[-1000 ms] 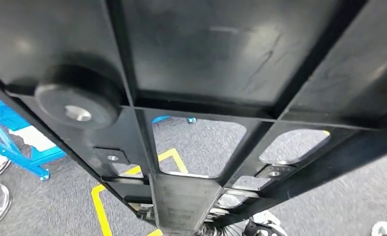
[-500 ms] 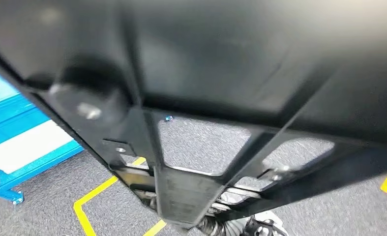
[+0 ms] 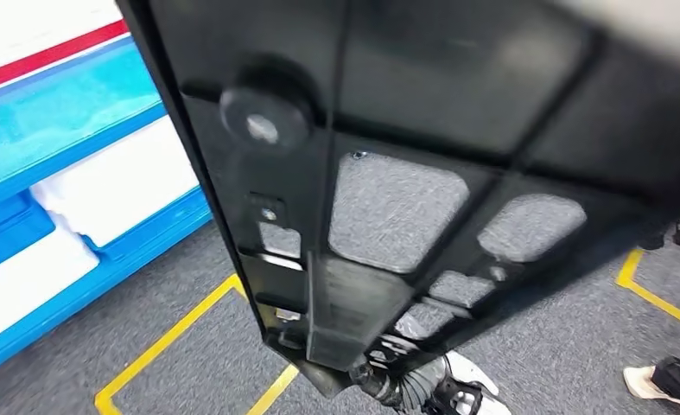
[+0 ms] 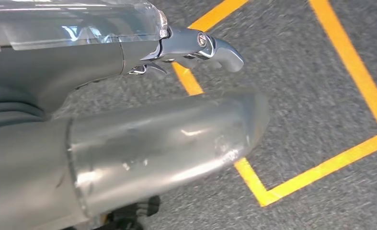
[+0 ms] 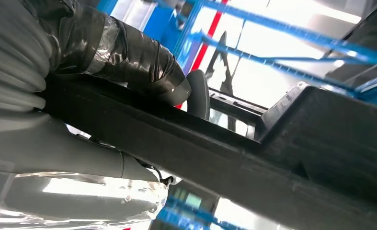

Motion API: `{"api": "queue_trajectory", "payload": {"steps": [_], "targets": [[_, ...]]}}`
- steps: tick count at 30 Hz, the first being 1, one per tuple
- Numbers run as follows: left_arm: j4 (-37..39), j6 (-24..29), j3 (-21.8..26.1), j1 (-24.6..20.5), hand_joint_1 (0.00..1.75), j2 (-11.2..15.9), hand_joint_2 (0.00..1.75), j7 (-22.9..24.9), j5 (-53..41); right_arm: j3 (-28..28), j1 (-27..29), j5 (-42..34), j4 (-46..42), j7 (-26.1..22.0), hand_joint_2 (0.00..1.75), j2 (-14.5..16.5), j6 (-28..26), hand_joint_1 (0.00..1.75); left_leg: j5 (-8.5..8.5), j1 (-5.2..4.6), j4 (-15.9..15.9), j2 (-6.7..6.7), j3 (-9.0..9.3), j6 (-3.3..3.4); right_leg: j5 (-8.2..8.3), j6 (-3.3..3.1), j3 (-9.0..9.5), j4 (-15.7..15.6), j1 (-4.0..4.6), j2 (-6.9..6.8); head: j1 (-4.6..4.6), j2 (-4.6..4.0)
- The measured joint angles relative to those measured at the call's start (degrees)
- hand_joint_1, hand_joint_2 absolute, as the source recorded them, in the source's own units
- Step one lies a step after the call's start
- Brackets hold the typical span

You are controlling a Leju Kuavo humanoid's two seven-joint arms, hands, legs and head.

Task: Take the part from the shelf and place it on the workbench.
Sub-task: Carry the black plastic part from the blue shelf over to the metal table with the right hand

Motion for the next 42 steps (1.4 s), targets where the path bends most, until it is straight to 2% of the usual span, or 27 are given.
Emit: {"api": "queue_trajectory", "payload": {"steps": [1,3,5,7,9,10,12,14,16,18,19,21,23,24,25,26,27,29,31,32,34,36,38,39,40,41,42], "targets": [[0.0,0.3,0.2,0.0,0.00,0.2,0.00,0.0,-0.2,-0.3,0.4,0.2,0.0,-0.1,1.75,0.0,-0.2,1.75,-0.14,-0.08,-0.8,-0.34,0.34,0.03,0.16,0.30,-0.26,0.0,-0.11,0.60,0.00,0.00],[0.0,0.5,0.4,-0.2,0.00,0.4,0.00,0.5,-0.9,-1.0,1.4,0.6,-0.1,-0.3,1.75,-0.1,-0.5,1.75,0.15,-0.06,-1.4,0.87,0.60,0.19,0.42,1.02,-0.65,0.0,-0.28,1.21,0.00,0.00],[0.0,0.3,0.4,-0.2,0.00,0.6,0.00,1.2,-1.5,-1.6,2.1,1.3,-0.1,-0.7,1.75,-0.2,-0.6,1.75,0.62,0.19,-2.1,2.35,0.82,0.68,-0.97,1.62,-1.57,1.9,-0.02,-1.29,0.04,0.00],[0.0,0.5,0.4,0.0,0.00,0.9,0.00,2.0,-1.9,-2.1,2.5,1.8,0.0,-1.1,1.75,-0.2,-0.7,1.75,0.75,0.21,-2.3,3.88,0.89,1.00,-4.46,2.11,-4.31,7.7,-0.11,-4.56,0.08,0.00],[0.0,0.7,0.4,0.1,0.00,1.1,0.00,2.6,-2.2,-2.5,3.2,2.1,0.0,-1.5,1.75,-0.2,-0.9,1.75,0.65,0.15,-2.3,5.49,0.87,1.01,-7.00,2.59,-7.32,14.2,-0.69,-5.46,0.07,0.00],[0.0,0.9,0.4,0.1,0.00,1.1,0.00,2.8,-2.3,-2.7,3.6,2.2,0.1,-1.7,1.75,-0.2,-0.9,1.75,0.57,0.17,-2.3,6.27,0.90,0.91,-6.83,2.82,-7.71,15.1,-1.00,-5.66,0.07,0.00],[0.0,1.1,0.4,0.0,0.00,1.3,0.00,3.3,-2.7,-3.0,4.2,2.3,0.1,-2.2,1.75,-0.3,-1.0,1.75,0.26,0.30,-2.2,7.65,1.17,0.52,-3.71,3.17,-4.97,10.4,-1.48,-6.55,0.07,0.00],[0.0,1.1,0.4,-0.1,0.00,1.5,0.00,3.6,-3.0,-3.6,4.6,2.5,0.0,-2.9,1.75,-0.3,-1.0,1.75,-0.21,0.24,-2.0,8.76,1.56,-0.10,-1.31,3.09,-1.07,3.2,-1.33,-8.93,0.05,0.00],[0.0,0.6,0.4,-0.1,0.00,2.0,0.00,3.6,-3.2,-4.2,5.1,3.1,-0.1,-3.6,1.75,-0.3,-0.9,1.75,-0.53,-0.07,-1.9,9.66,1.83,-0.76,-1.16,2.32,0.11,0.5,-0.88,-9.99,0.05,0.00],[0.0,0.3,0.5,-0.3,0.00,2.3,0.00,3.4,-3.3,-4.7,5.6,4.1,-0.3,-4.1,1.75,-0.3,-1.0,1.75,-0.76,-0.08,-2.0,10.43,2.06,-1.34,-1.06,1.33,-0.14,0.4,-0.76,-8.75,0.04,0.00],[0.0,0.3,0.6,-0.4,0.00,2.4,0.00,3.4,-3.4,-4.9,5.7,4.8,-0.4,-4.2,1.75,-0.3,-1.0,1.75,-1.23,0.08,-1.7,9.93,2.05,-1.58,-0.99,0.93,-0.14,0.3,-0.77,-8.19,0.04,0.00],[-0.1,0.2,0.9,-0.6,0.00,2.5,0.00,3.7,-3.5,-5.1,5.6,6.1,-0.9,-4.3,1.75,-0.3,-1.4,1.75,-3.81,0.35,1.8,7.19,0.61,-1.80,-0.76,0.10,-0.08,0.0,-0.82,-7.05,0.04,0.00],[-0.1,0.2,1.3,-0.4,0.00,2.5,0.00,4.4,-3.6,-5.2,5.4,6.8,-1.1,-4.1,1.75,-0.3,-1.8,1.75,-7.49,0.26,9.5,4.72,-3.00,-1.60,-0.69,-0.45,-0.10,0.0,-0.57,-5.78,0.04,0.00],[-0.1,0.4,1.5,-0.3,0.00,2.5,0.00,4.8,-3.6,-5.2,5.2,6.9,-1.1,-3.9,1.75,-0.3,-1.7,1.75,-8.54,0.16,13.0,4.32,-4.81,-1.46,-0.67,-0.61,-0.10,0.0,-0.38,-5.02,0.04,0.00],[-0.1,0.5,1.6,-0.3,0.00,2.5,0.00,5.2,-3.7,-5.2,5.0,6.9,-1.1,-3.7,1.75,-0.3,-1.6,1.75,-8.54,0.07,14.8,4.15,-5.94,-1.28,-0.66,-0.69,-0.08,0.1,-0.18,-4.22,0.04,0.00],[-0.1,0.6,1.7,-0.3,0.00,2.5,0.00,5.5,-3.7,-5.2,4.7,6.8,-1.1,-3.4,1.75,-0.3,-1.6,1.75,-7.39,0.01,14.5,4.02,-6.07,-0.99,-0.65,-0.73,-0.03,0.1,0.01,-3.42,0.04,0.00],[-0.1,0.7,1.7,-0.3,0.00,2.5,0.00,5.7,-3.8,-5.2,4.4,6.7,-1.1,-3.2,1.75,-0.3,-1.5,1.75,-5.33,-0.08,11.9,3.72,-5.20,-0.61,-0.65,-0.74,0.06,0.2,0.19,-2.61,0.04,0.00],[-0.1,0.7,1.8,-0.3,0.00,2.6,0.00,5.9,-3.8,-5.2,3.6,6.4,-1.1,-2.8,1.75,-0.3,-1.5,1.75,-1.20,-0.26,4.5,1.30,-2.26,0.30,-0.60,-0.66,0.10,0.3,0.37,-1.19,0.05,0.00],[-0.1,0.8,2.0,-0.3,0.00,2.7,0.00,6.0,-3.8,-5.2,2.8,6.2,-1.1,-2.4,1.75,-0.3,-1.4,1.75,0.21,-0.46,0.0,-0.92,-0.46,0.62,-0.37,-0.25,-0.34,0.5,0.10,0.15,0.05,0.00],[-0.1,0.9,2.1,-0.4,0.00,2.7,0.00,6.2,-3.8,-5.2,2.4,6.1,-1.1,-2.2,1.75,-0.3,-1.3,1.75,0.15,-0.56,-0.5,-1.09,-0.26,0.61,-0.15,0.12,-0.61,0.5,-0.07,0.82,0.04,0.00],[-0.1,1.2,2.2,-0.6,0.00,2.7,0.00,6.5,-3.9,-5.2,1.9,5.9,-1.1,-1.6,1.75,-0.3,-1.3,1.75,0.54,-0.53,-1.5,0.22,0.12,0.80,0.07,0.91,-0.93,0.4,-0.20,1.50,0.05,0.00],[-0.1,1.4,2.3,-0.7,0.00,2.6,0.00,6.8,-4.1,-5.2,1.4,5.8,-1.1,-1.0,1.75,-0.3,-1.5,1.75,1.16,-0.25,-2.5,1.79,0.60,1.29,-1.61,1.55,-2.04,2.7,0.10,-0.89,0.07,0.00],[-0.1,1.8,2.4,-0.6,0.00,2.5,0.00,7.4,-4.4,-5.2,0.8,5.7,-1.1,-0.4,1.75,-0.3,-2.0,1.75,1.32,-0.27,-2.9,3.40,0.78,1.56,-5.17,2.06,-5.00,9.1,-0.05,-4.26,0.07,0.00],[-0.1,2.0,2.5,-0.5,0.00,2.5,0.00,7.7,-4.5,-5.2,0.7,5.5,-1.1,-0.1,1.75,-0.3,-2.3,1.75,1.28,-0.32,-2.8,4.25,0.77,1.56,-6.56,2.33,-6.62,12.4,-0.32,-5.07,0.07,0.00],[-0.1,2.2,2.6,-0.5,0.00,2.4,0.00,8.0,-4.6,-5.2,0.7,5.5,-1.0,0.0,1.75,-0.3,-2.4,1.75,1.19,-0.34,-2.8,5.04,0.77,1.51,-6.97,2.57,-7.56,14.4,-0.60,-5.46,0.06,0.00],[-0.1,2.3,2.7,-0.5,0.00,2.4,0.00,8.1,-4.6,-5.2,0.7,5.4,-1.0,0.2,1.75,-0.3,-2.6,1.75,1.08,-0.33,-2.7,5.79,0.82,1.43,-6.30,2.77,-7.47,14.3,-0.87,-5.73,0.07,0.00],[-0.1,2.3,2.8,-0.6,0.00,2.3,0.00,8.1,-4.6,-5.2,0.6,5.4,-1.0,0.3,1.75,-0.3,-2.6,1.75,0.94,-0.32,-2.7,6.48,0.93,1.29,-4.70,2.91,-6.19,12.0,-1.09,-6.08,0.06,0.00]]}}
